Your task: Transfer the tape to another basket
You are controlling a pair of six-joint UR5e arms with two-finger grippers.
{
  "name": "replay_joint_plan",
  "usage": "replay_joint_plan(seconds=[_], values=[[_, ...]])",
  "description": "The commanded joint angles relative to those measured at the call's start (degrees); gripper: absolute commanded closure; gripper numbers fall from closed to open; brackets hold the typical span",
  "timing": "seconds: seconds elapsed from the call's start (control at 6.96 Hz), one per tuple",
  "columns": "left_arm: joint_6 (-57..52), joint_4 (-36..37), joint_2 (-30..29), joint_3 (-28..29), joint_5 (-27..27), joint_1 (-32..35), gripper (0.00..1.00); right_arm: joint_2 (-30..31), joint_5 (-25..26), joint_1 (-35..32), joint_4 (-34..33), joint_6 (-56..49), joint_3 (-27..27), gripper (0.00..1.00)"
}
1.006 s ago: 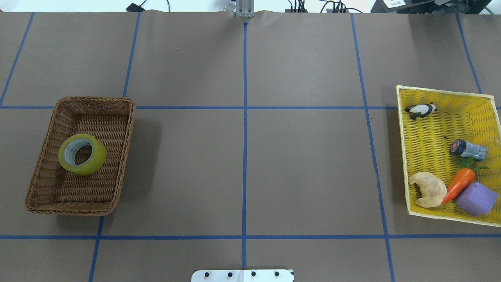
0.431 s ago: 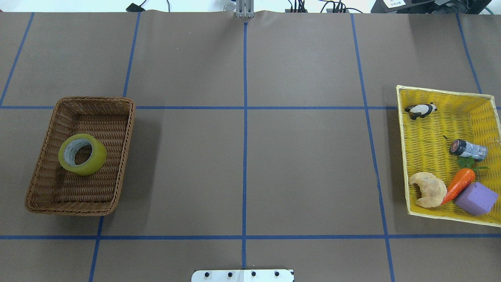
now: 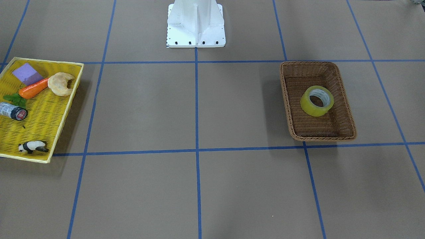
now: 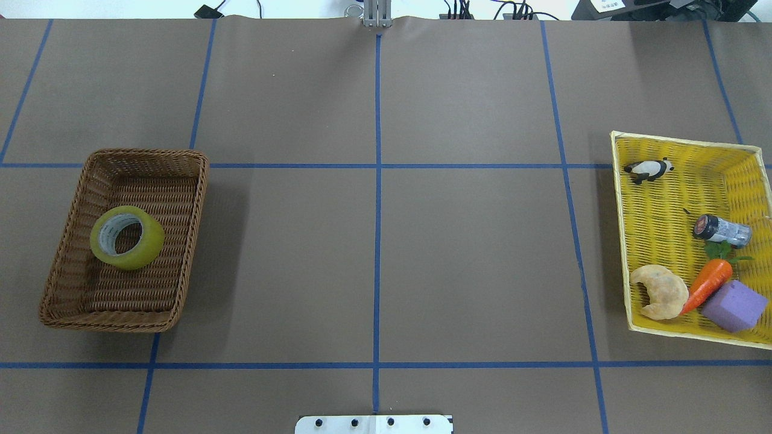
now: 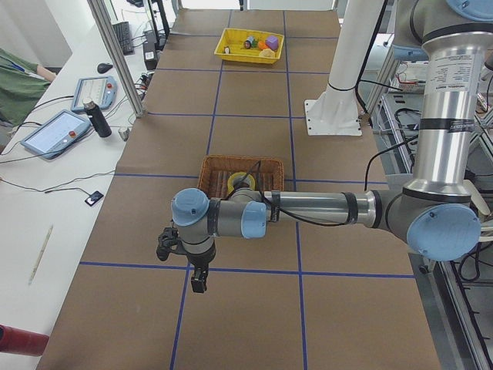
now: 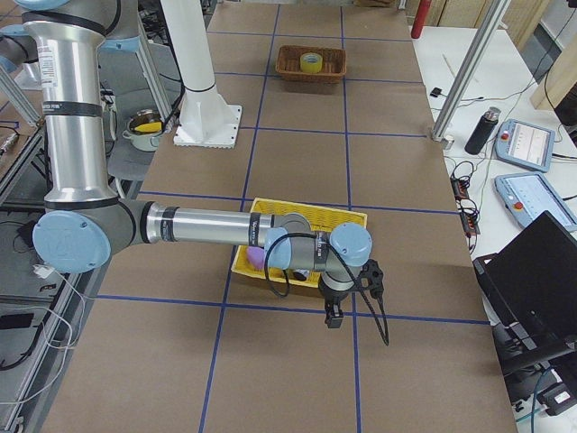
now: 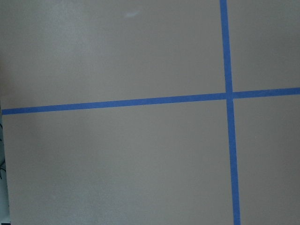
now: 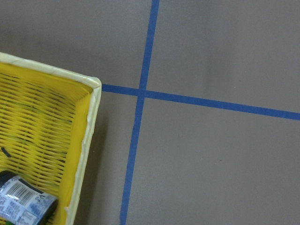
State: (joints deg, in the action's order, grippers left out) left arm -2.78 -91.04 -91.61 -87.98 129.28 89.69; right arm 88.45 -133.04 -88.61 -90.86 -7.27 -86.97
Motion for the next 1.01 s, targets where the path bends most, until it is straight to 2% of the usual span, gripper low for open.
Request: replay_joint_plan(seconds=[0.0, 0.14, 0.29, 0.86], values=[[1.0, 0.6, 0.0, 0.3, 3.8, 0.0, 0.01, 0.1, -2.4, -0.2, -0.8, 0.2, -0.2, 0.00], [5.3, 0.4, 0.0, -0.1, 7.4, 0.0, 0.01, -0.5, -2.6, -0.4, -3.2, 0.2, -0.7, 0.00], [5.9, 0.3, 0.1, -0.2, 8.4, 0.0, 0.01, -1.1, -2.6, -0.4, -5.4, 0.2, -1.7, 0.00], [6.0, 0.2, 0.1, -0.1, 8.2, 0.0, 0.01, -1.0, -2.7, -0.5, -5.6, 0.2, -1.9, 0.00]])
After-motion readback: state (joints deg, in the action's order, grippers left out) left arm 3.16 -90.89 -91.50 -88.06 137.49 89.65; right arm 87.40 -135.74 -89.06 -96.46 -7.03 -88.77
